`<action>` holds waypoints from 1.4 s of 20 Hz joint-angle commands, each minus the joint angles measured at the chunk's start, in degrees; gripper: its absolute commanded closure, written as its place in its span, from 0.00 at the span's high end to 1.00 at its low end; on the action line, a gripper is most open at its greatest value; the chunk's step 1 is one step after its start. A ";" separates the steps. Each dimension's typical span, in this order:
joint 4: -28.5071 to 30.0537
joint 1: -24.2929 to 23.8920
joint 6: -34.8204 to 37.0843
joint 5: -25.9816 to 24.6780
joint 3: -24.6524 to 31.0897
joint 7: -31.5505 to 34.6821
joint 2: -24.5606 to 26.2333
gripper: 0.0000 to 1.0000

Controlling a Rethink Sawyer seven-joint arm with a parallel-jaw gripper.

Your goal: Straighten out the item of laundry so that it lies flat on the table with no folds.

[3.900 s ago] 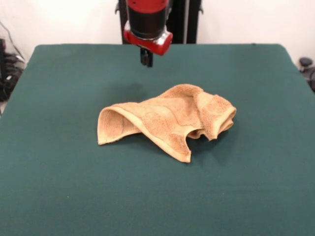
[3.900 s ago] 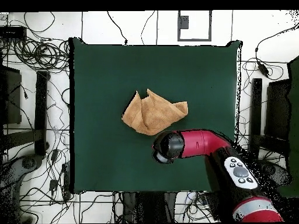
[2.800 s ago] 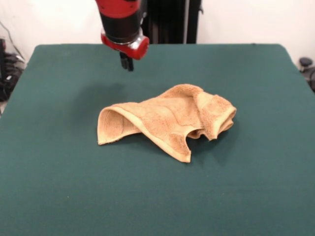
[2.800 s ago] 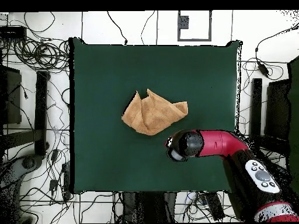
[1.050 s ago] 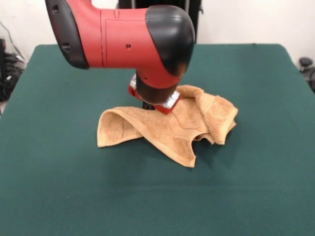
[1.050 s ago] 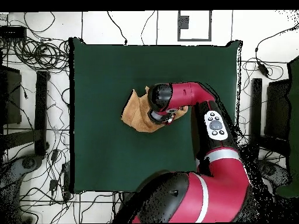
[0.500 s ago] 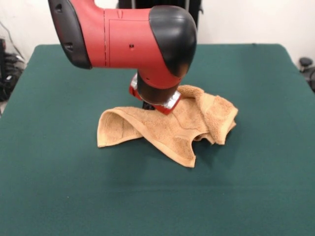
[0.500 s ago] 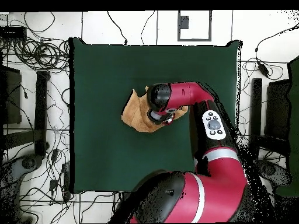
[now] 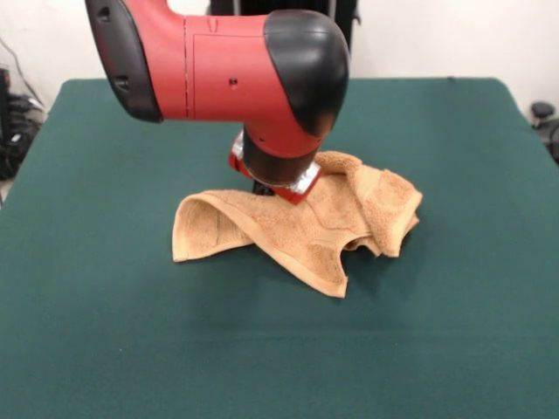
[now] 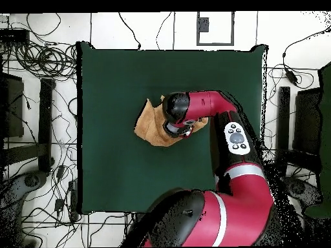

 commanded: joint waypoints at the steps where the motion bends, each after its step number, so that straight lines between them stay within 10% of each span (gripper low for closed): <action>1: -8.97 -0.16 -27.25 -2.88 6.55 -1.30 9.72 1.00; 14: -7.03 1.25 -35.78 -7.80 4.43 0.65 7.89 1.00; 22: -3.58 -3.06 -35.65 -2.39 9.50 -4.29 8.79 1.00; 28: -1.87 -7.13 -22.74 4.06 15.48 -13.46 7.61 1.00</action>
